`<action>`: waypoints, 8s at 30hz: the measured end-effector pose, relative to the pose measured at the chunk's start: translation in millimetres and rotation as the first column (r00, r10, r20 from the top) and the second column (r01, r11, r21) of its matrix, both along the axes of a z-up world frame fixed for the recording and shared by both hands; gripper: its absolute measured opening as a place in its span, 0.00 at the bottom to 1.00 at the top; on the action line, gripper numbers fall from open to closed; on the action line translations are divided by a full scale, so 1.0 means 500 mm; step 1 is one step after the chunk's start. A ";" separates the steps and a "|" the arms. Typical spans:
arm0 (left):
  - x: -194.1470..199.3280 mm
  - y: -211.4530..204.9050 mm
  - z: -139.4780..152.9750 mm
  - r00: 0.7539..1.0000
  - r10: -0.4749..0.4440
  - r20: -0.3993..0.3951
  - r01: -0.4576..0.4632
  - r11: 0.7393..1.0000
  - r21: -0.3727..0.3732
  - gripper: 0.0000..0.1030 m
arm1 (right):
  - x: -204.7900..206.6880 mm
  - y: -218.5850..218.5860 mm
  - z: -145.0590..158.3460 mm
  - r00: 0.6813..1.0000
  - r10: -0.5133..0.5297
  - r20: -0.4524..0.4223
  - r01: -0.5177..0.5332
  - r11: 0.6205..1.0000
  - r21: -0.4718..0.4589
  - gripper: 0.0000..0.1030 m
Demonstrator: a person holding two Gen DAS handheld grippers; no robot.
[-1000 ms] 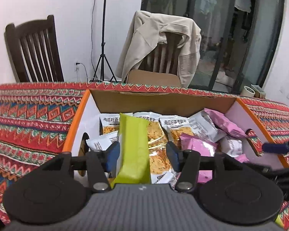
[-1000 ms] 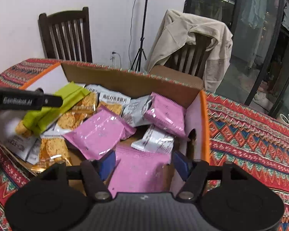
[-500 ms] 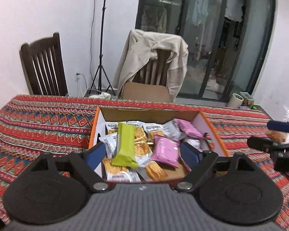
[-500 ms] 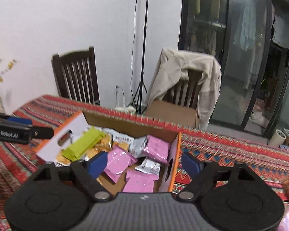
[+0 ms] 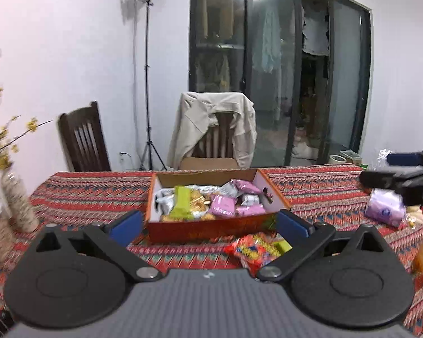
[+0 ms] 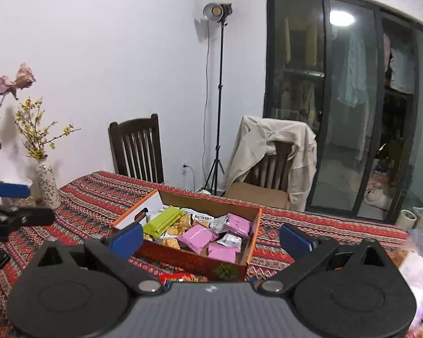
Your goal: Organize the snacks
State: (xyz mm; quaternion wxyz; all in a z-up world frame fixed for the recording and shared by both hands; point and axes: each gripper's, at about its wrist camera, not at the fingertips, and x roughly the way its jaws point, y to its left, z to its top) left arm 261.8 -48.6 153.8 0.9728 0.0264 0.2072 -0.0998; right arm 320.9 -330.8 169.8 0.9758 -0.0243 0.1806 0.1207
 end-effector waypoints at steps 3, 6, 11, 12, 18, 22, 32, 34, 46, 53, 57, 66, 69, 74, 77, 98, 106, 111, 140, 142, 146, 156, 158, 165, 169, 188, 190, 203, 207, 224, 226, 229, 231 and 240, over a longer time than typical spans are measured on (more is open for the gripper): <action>-0.079 0.017 -0.059 0.999 0.034 -0.005 -0.034 0.999 -0.009 1.00 | -0.086 -0.010 -0.019 0.999 0.018 0.030 -0.018 1.000 0.012 1.00; -0.142 0.040 -0.112 0.997 0.055 -0.054 -0.058 0.997 -0.046 1.00 | -0.173 -0.012 -0.057 0.998 0.026 0.053 -0.026 1.000 0.002 1.00; -0.237 0.075 -0.181 0.995 0.069 -0.071 -0.075 0.994 -0.077 1.00 | -0.307 -0.010 -0.144 0.997 0.006 0.072 -0.006 1.000 -0.006 1.00; -0.252 0.076 -0.193 0.994 0.078 -0.071 -0.083 0.994 -0.065 1.00 | -0.327 -0.008 -0.161 0.998 0.001 0.070 -0.001 1.000 -0.007 1.00; -0.292 0.059 -0.259 0.990 0.069 -0.123 -0.071 0.997 -0.014 1.00 | -0.403 0.013 -0.282 0.999 -0.048 0.015 0.048 0.998 -0.027 1.00; -0.287 0.046 -0.283 0.987 0.061 -0.148 -0.062 0.998 -0.003 1.00 | -0.409 0.005 -0.355 0.996 -0.033 -0.082 0.035 0.999 0.014 1.00; -0.200 0.014 -0.302 0.980 0.047 -0.191 -0.047 0.999 0.005 1.00 | -0.361 -0.033 -0.393 0.983 -0.042 -0.177 0.072 0.984 0.165 1.00; -0.173 0.005 -0.304 0.979 0.043 -0.197 -0.045 0.999 -0.007 1.00 | -0.335 -0.042 -0.401 0.981 -0.046 -0.191 0.083 0.979 0.187 1.00; 0.035 -0.082 -0.306 0.980 -0.007 -0.201 0.001 0.999 -0.032 1.00 | -0.031 -0.038 -0.390 0.982 -0.037 -0.186 0.046 0.998 0.049 0.69; 0.172 -0.130 -0.329 0.962 -0.020 -0.274 -0.008 0.995 -0.099 1.00 | 0.167 -0.018 -0.441 0.959 0.005 -0.282 0.011 0.998 0.057 0.45; 0.240 -0.182 -0.343 0.954 -0.042 -0.296 0.011 0.994 -0.106 1.00 | 0.184 -0.025 -0.457 0.958 -0.002 -0.285 0.011 1.000 0.029 0.35; 0.361 -0.289 -0.399 0.940 -0.014 -0.341 0.008 1.000 -0.017 0.98 | 0.161 -0.130 -0.467 0.954 -0.163 -0.253 0.178 0.983 0.038 0.33; 0.367 -0.288 -0.411 0.937 0.006 -0.349 -0.022 0.999 -0.041 0.77 | 0.164 -0.119 -0.468 0.955 -0.169 -0.242 0.173 0.985 -0.008 0.35; 0.351 -0.296 -0.399 0.943 -0.028 -0.332 0.020 0.999 -0.027 0.55 | 0.164 -0.117 -0.467 0.958 -0.147 -0.246 0.152 0.988 0.004 0.33; 0.333 -0.286 -0.389 0.936 -0.056 -0.348 0.038 0.998 -0.057 0.55 | 0.161 -0.115 -0.468 0.961 -0.137 -0.242 0.140 0.990 -0.005 0.32; -0.034 0.003 -0.276 0.983 -0.008 -0.184 -0.016 0.992 -0.129 0.55 | -0.068 -0.013 -0.378 0.988 -0.016 -0.152 0.036 0.991 0.128 0.31; -0.053 0.024 -0.262 0.988 -0.036 -0.150 0.013 0.989 -0.148 0.55 | -0.147 0.046 -0.326 0.994 0.009 -0.110 0.002 0.995 0.101 0.31; -0.033 0.024 -0.256 0.989 -0.046 -0.141 0.023 0.987 -0.157 0.55 | -0.141 0.047 -0.314 0.994 0.010 -0.105 0.001 0.995 0.104 0.31; 0.704 -0.120 -0.285 0.925 0.101 -0.366 -0.187 0.961 -0.205 0.55 | 0.639 0.087 -0.268 0.958 0.085 -0.275 -0.104 0.993 -0.054 0.32; 0.715 -0.121 -0.302 0.917 0.129 -0.377 -0.216 0.956 -0.197 0.55 | 0.659 0.093 -0.288 0.951 0.086 -0.297 -0.116 0.990 -0.083 0.32; 0.731 -0.121 -0.322 0.906 0.143 -0.398 -0.236 0.952 -0.195 0.56 | 0.679 0.088 -0.317 0.936 0.106 -0.335 -0.135 0.989 -0.065 0.32; 0.715 -0.112 -0.280 0.916 0.123 -0.381 -0.209 0.959 -0.193 0.75 | 0.662 0.060 -0.316 0.931 0.111 -0.348 -0.128 0.992 -0.025 0.42; 0.697 -0.107 -0.255 0.928 0.117 -0.355 -0.190 0.965 -0.180 0.78 | 0.646 0.053 -0.297 0.938 0.105 -0.332 -0.121 0.992 -0.029 0.45; 0.592 -0.085 -0.139 0.966 0.068 -0.248 -0.091 0.992 -0.083 0.89 | 0.558 0.026 -0.190 0.963 0.040 -0.267 -0.061 0.996 -0.071 0.60; 0.502 -0.083 -0.074 0.988 0.028 -0.155 -0.028 1.000 0.003 0.96 | 0.488 0.011 -0.123 0.975 -0.009 -0.222 -0.014 0.995 -0.100 0.79; -0.084 0.005 0.000 0.993 -0.017 0.115 0.023 0.998 -0.051 1.00 | -0.107 0.009 -0.028 0.990 -0.114 0.081 0.120 0.990 -0.076 1.00; -0.151 0.019 -0.032 0.992 0.000 0.129 0.006 0.999 -0.049 1.00 | -0.176 0.017 -0.055 0.989 -0.112 0.097 0.118 0.991 -0.059 1.00; -0.500 0.129 -0.233 0.986 0.101 0.136 -0.092 0.993 -0.069 1.00 | -0.557 0.109 -0.255 0.980 -0.140 0.138 0.142 0.990 -0.001 1.00; -0.528 0.140 -0.276 0.988 0.115 0.100 -0.113 0.993 -0.032 1.00 | -0.640 0.147 -0.304 0.974 -0.173 0.145 0.156 0.980 0.122 1.00; -0.518 0.145 -0.294 0.988 0.132 0.084 -0.130 0.991 -0.028 1.00 | -0.622 0.181 -0.385 0.985 -0.153 0.078 0.145 0.984 0.103 1.00; -0.514 0.148 -0.293 0.988 0.132 0.081 -0.130 0.991 -0.032 1.00 | -0.621 0.181 -0.384 0.985 -0.154 0.078 0.146 0.984 0.102 1.00; -0.513 0.152 -0.292 0.988 0.136 0.079 -0.133 0.990 -0.036 1.00 | -0.621 0.181 -0.383 0.985 -0.156 0.076 0.148 0.984 0.103 1.00; -0.513 0.153 -0.291 0.987 0.138 0.080 -0.135 0.990 -0.037 1.00 | -0.620 0.181 -0.384 0.985 -0.155 0.073 0.147 0.984 0.103 1.00; -0.516 0.147 -0.294 0.988 0.132 0.082 -0.130 0.991 -0.027 1.00 | -0.618 0.186 -0.386 0.987 -0.147 0.066 0.141 0.986 0.090 1.00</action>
